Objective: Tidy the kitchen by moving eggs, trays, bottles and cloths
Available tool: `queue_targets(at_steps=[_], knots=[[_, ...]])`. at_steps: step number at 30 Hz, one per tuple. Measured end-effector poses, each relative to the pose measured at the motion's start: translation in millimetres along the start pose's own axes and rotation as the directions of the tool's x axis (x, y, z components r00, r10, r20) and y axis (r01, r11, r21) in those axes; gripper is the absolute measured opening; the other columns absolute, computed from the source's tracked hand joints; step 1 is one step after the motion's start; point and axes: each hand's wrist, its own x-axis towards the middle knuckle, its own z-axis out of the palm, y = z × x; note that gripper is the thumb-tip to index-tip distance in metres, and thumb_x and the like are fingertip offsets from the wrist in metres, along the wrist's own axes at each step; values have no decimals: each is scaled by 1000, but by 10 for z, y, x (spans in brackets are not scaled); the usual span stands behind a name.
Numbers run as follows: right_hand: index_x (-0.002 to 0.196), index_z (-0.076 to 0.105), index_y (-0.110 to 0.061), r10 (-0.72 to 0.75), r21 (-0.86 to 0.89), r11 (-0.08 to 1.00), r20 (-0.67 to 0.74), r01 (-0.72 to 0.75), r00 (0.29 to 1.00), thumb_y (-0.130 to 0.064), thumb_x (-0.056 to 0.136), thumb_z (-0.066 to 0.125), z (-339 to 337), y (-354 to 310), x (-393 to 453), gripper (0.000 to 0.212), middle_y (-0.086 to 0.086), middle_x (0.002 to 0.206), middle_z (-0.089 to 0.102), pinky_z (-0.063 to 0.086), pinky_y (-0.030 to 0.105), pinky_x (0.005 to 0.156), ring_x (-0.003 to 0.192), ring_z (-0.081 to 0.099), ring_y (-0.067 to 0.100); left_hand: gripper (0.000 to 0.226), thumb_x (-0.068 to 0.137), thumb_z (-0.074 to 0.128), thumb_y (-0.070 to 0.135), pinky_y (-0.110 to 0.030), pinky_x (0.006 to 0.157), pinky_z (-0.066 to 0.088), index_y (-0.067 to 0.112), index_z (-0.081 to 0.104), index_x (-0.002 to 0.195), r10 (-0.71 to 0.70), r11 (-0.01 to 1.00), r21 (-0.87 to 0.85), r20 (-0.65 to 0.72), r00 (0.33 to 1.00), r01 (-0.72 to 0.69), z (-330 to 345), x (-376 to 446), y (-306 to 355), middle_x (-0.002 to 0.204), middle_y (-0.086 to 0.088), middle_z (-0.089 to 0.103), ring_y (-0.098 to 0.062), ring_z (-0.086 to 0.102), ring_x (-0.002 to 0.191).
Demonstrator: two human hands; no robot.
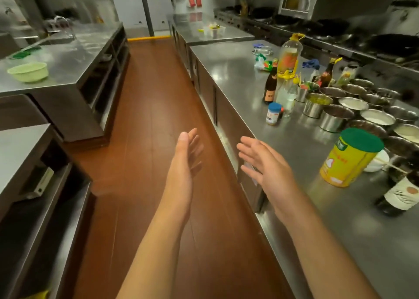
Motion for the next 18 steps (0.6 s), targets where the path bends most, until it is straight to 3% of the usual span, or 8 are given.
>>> queue_targets(at_steps=[10,18], knots=[[133,59,-23,77,62,995,107,-84,991,-41,102,43,533,292,1492,40,-6,128,66,47,38,107,120,60,6,69,86,29,74,-29,105,42,40,48,143,-65,995,64,-108,992,72,-486,1318,-331,141,21,55,1,54,127],[132,60,-24,119,91,985,259,-146,959,-42,101,46,964,226,3272,38,-7,127,67,46,38,108,119,61,5,58,85,29,71,-35,110,40,44,49,133,-87,985,127,-210,974,115,-530,2928,-362,129,27,55,-2,54,125]])
